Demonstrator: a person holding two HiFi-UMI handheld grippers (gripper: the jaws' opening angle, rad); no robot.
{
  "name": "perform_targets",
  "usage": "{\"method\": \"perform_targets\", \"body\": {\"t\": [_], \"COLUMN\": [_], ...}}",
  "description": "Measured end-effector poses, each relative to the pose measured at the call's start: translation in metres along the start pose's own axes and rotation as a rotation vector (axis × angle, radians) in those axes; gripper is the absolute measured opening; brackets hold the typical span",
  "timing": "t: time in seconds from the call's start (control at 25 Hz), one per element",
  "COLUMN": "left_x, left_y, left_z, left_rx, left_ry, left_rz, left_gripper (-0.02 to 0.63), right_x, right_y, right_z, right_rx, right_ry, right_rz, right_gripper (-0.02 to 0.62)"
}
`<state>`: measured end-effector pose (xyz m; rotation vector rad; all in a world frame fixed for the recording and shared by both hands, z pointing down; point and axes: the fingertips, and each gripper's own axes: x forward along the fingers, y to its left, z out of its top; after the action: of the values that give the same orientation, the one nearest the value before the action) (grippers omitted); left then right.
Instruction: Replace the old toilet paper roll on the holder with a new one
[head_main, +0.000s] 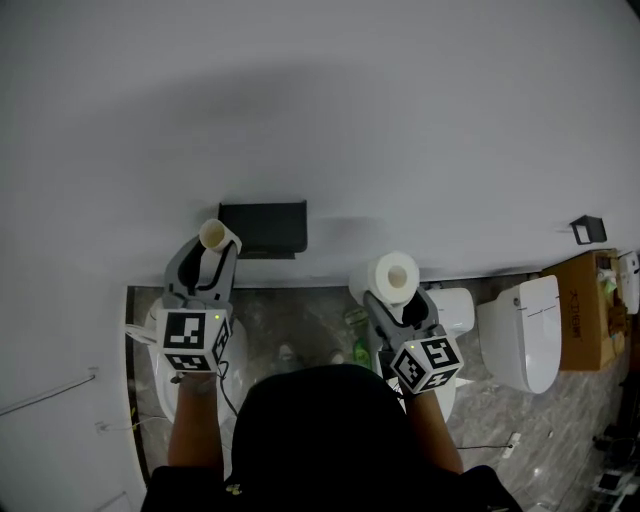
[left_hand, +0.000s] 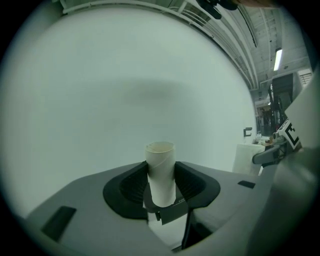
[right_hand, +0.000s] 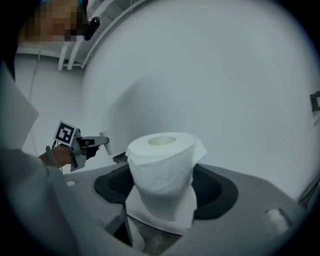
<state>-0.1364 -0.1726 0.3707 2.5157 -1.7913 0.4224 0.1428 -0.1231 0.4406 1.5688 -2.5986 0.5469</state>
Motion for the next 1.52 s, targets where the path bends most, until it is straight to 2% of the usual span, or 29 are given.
{"method": "perform_targets", "body": {"t": [0.28,0.76,1.12,1.52], "left_x": [-0.039,-0.090,-0.101,-0.106], "left_y": [0.021,0.033,0.034,0.035], "left_z": [-0.031,-0.093,-0.125,-0.146], "left_rx": [-0.047,-0.137,-0.171,-0.168], "left_ry": [0.039,0.111,0.150,0.176], "left_rz": [0.076,0.153,0.155,0.115], "left_gripper": [0.179,0.178,0.178,0.179], "right_x": [0.024,0.055,0.078,0.097], "right_y": [0.038,0.095,0.130,0.167], "right_z": [-0.010,-0.029,-0.046,-0.062], "right_rx": [-0.024,-0.074,-0.096,-0.128], "right_ry": [0.039,0.109,0.160,0.192], "right_rz": [0.109,0.250,0.321,0.384], "right_gripper": [0.348,0.348,0.348,0.348]}}
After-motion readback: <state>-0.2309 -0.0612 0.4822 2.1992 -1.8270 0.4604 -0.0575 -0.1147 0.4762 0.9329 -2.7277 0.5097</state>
